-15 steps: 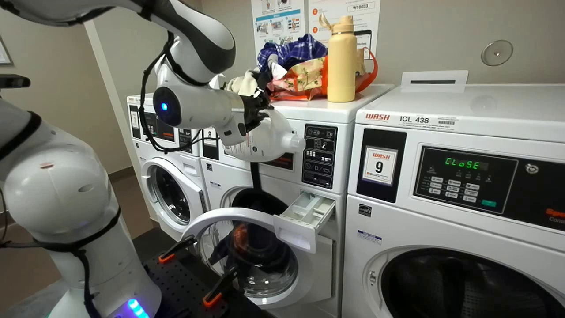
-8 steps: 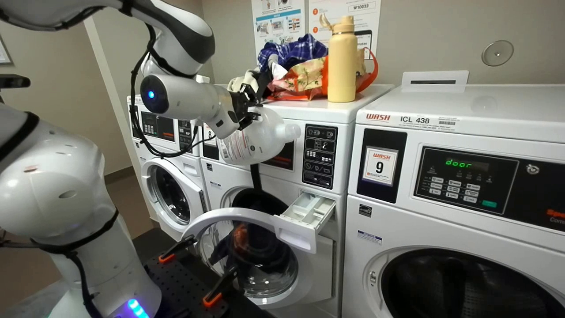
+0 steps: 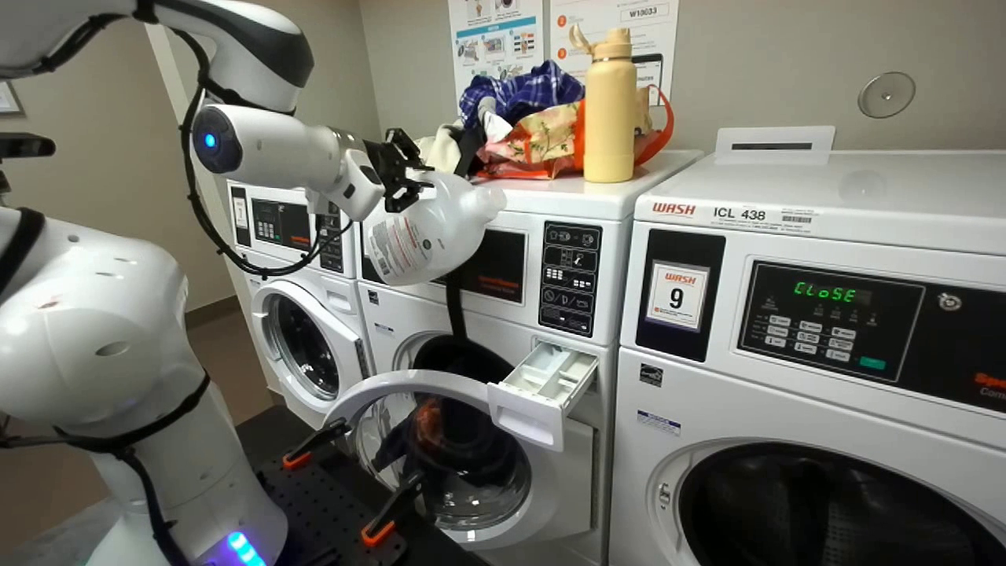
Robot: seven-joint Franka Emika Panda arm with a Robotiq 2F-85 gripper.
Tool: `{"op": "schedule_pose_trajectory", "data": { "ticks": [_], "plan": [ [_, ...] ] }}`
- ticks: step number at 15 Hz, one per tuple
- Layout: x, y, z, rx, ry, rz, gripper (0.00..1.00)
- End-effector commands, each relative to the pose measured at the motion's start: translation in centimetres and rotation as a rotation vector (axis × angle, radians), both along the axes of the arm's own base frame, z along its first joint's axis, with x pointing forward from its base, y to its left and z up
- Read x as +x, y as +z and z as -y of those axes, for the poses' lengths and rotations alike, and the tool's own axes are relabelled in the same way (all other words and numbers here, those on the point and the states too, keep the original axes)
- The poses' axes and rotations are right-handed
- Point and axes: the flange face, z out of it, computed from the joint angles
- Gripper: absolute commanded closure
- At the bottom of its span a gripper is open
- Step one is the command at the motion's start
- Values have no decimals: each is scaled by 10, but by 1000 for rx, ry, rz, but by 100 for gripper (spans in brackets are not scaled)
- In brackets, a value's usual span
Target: Put some detergent in the detergent compartment drawer of the washing machine in the middle
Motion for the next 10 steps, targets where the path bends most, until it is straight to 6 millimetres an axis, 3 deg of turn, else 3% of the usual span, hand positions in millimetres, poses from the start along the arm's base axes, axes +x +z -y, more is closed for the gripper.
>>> {"op": "schedule_pose_trajectory", "data": {
  "ticks": [1, 4, 10],
  "plan": [
    [-19, 30, -13, -33, -33, 94, 94],
    [-27, 39, -16, -83, -51, 132, 94],
    [-21, 75, -15, -227, -45, 187, 94]
  ]
}}
